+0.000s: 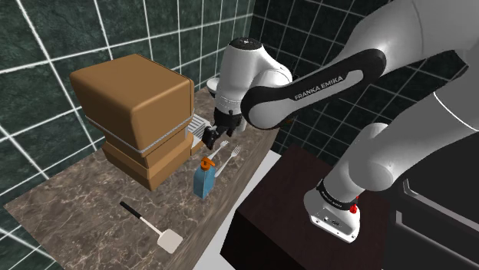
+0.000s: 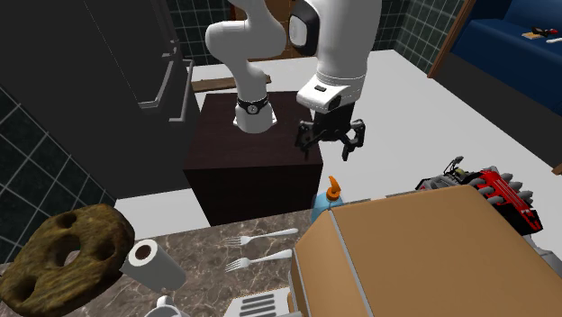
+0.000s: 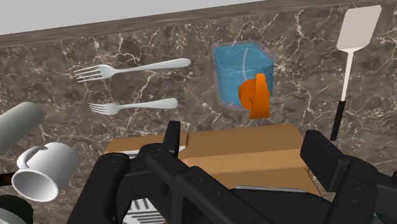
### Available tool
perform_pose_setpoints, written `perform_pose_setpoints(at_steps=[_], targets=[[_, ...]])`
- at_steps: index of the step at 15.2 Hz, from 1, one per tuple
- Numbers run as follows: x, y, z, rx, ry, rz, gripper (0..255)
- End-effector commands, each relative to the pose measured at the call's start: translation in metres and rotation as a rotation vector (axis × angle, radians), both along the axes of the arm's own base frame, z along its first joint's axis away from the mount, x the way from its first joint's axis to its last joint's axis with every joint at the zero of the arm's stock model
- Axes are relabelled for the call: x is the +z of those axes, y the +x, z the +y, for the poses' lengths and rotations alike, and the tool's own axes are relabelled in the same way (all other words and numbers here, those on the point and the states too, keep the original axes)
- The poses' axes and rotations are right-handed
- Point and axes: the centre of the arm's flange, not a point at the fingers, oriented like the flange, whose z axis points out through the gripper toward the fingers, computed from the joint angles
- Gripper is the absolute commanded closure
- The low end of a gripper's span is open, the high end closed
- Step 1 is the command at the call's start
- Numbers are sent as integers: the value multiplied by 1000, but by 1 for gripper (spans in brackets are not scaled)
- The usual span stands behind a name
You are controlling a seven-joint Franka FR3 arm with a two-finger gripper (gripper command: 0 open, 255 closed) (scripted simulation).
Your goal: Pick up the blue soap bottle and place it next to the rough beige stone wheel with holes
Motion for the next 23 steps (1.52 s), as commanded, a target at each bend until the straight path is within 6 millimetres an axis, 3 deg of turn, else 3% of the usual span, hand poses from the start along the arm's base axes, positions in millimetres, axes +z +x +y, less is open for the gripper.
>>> perform_pose_setpoints(at_steps=[1, 6, 13, 21, 22, 23], targets=[[-24, 9, 12, -7, -7, 10, 0], [-79, 22, 43, -22, -28, 35, 0], [-116, 25, 41, -22, -28, 35, 0], [-119, 25, 41, -22, -28, 36, 0], [-119, 25, 41, -22, -28, 36, 255], [-119, 25, 41, -22, -28, 36, 255]])
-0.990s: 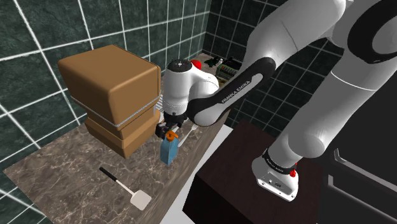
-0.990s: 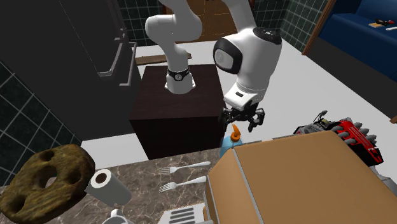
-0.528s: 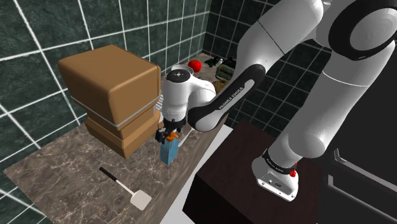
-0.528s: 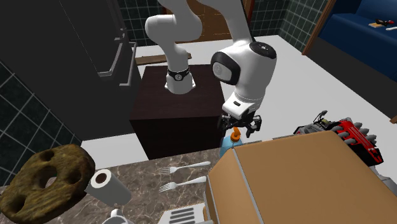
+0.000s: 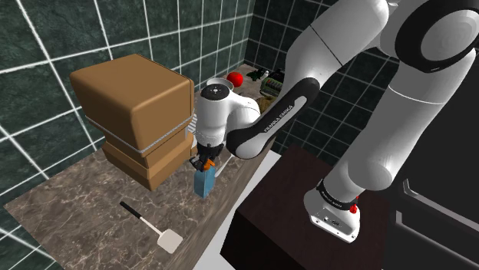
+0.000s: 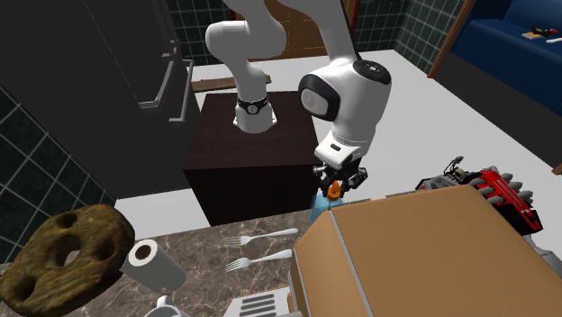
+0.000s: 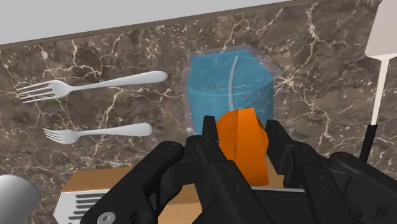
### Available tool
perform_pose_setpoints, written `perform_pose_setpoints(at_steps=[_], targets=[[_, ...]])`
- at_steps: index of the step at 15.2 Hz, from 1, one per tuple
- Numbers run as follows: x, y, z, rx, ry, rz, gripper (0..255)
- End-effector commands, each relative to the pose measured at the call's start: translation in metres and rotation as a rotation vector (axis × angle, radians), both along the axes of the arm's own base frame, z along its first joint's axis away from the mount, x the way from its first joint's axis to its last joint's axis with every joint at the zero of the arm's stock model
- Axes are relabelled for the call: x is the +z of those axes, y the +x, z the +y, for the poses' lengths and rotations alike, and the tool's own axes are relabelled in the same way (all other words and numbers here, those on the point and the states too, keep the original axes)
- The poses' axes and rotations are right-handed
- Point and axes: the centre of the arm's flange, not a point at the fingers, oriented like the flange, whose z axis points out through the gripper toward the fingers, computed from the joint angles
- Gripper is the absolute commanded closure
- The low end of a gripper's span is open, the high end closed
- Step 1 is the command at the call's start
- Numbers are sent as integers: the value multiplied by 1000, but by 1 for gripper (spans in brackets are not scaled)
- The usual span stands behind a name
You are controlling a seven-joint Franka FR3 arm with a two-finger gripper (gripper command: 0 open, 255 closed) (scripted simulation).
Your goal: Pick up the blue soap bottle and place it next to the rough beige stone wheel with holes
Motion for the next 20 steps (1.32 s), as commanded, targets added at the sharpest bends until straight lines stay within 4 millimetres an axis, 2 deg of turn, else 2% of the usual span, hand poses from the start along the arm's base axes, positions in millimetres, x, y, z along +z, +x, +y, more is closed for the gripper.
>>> perform_pose_setpoints(at_steps=[1, 8, 20], targets=[[0, 0, 0, 0, 0, 0, 255], [0, 0, 0, 0, 0, 0, 255], [63, 0, 0, 0, 0, 0, 255]])
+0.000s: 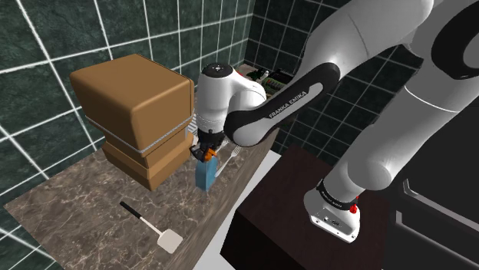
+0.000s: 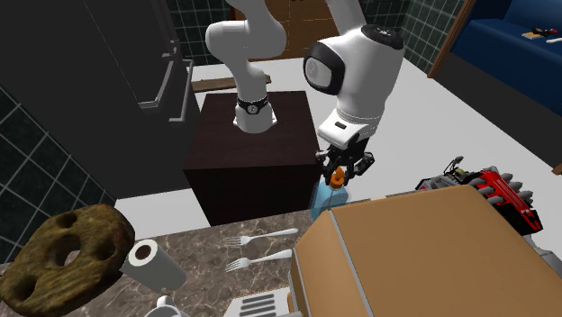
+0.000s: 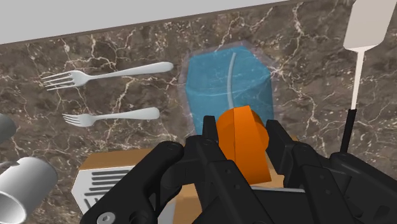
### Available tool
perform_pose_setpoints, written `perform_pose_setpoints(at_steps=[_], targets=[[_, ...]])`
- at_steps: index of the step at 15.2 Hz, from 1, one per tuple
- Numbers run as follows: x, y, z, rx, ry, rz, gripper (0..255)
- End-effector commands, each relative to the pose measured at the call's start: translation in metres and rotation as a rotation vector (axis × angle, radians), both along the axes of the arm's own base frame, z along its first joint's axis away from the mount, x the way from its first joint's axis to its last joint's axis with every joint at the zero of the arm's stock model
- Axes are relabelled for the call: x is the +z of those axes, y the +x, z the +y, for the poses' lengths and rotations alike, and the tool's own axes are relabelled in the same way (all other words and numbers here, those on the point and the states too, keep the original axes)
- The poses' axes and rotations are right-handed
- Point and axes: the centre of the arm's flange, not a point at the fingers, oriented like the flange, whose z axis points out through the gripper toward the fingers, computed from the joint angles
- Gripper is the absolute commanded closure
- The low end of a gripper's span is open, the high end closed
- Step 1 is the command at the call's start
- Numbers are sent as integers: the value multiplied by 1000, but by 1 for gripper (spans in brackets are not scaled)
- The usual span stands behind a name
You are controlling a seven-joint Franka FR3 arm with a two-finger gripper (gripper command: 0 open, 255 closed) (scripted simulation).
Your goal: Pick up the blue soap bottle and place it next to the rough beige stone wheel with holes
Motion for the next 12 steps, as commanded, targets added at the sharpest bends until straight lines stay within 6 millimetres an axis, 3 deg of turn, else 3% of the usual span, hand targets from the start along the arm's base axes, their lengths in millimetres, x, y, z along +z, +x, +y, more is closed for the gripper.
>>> perform_pose_setpoints(at_steps=[1, 12], targets=[[11, 0, 1, 0, 0, 0, 255], [69, 0, 1, 0, 0, 0, 255]])
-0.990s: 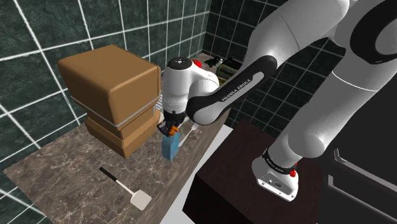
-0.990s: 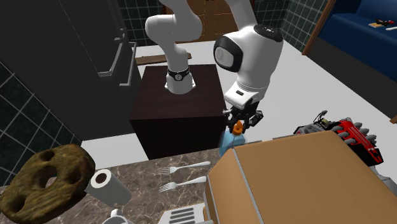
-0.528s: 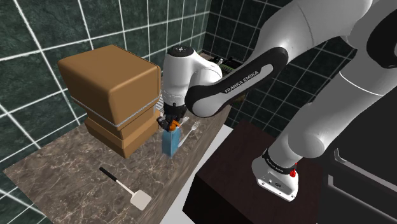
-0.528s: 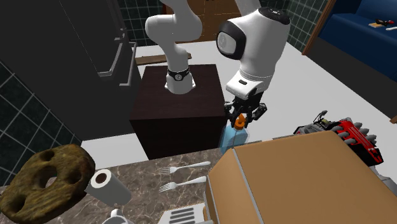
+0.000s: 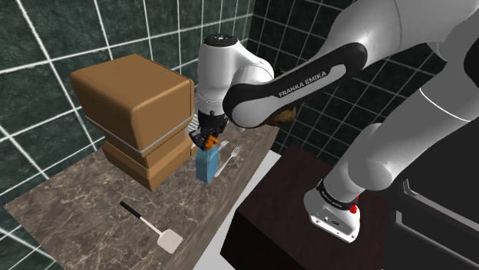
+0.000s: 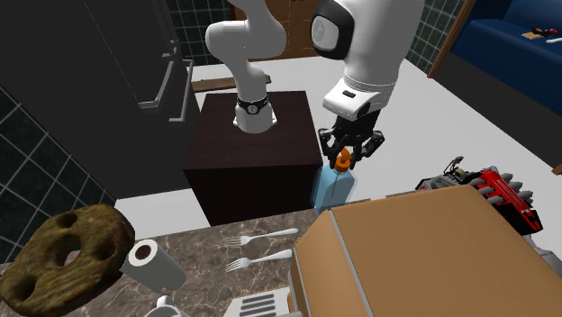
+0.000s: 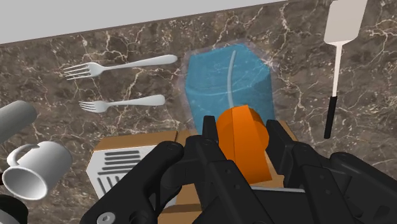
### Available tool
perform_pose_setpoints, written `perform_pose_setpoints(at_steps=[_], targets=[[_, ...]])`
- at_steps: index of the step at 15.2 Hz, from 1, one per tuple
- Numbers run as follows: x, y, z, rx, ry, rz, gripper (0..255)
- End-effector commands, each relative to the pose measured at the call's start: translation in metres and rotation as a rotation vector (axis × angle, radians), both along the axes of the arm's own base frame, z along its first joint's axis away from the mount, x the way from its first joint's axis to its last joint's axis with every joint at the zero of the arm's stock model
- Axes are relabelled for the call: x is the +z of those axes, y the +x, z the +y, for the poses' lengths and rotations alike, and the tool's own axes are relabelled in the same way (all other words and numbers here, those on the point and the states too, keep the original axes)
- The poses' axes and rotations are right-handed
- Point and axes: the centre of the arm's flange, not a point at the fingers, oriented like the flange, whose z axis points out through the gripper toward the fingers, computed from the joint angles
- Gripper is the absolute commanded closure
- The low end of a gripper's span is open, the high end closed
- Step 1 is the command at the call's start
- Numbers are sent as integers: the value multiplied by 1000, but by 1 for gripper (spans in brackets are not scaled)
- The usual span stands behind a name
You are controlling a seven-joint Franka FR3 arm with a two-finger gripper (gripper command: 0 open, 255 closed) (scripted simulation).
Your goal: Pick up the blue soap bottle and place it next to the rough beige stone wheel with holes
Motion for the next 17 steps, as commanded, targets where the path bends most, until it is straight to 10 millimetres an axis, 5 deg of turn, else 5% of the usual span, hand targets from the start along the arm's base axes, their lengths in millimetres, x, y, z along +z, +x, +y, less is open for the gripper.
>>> perform_pose_setpoints(at_steps=[1, 17], targets=[[10, 0, -1, 0, 0, 0, 255], [94, 0, -1, 0, 0, 0, 255]])
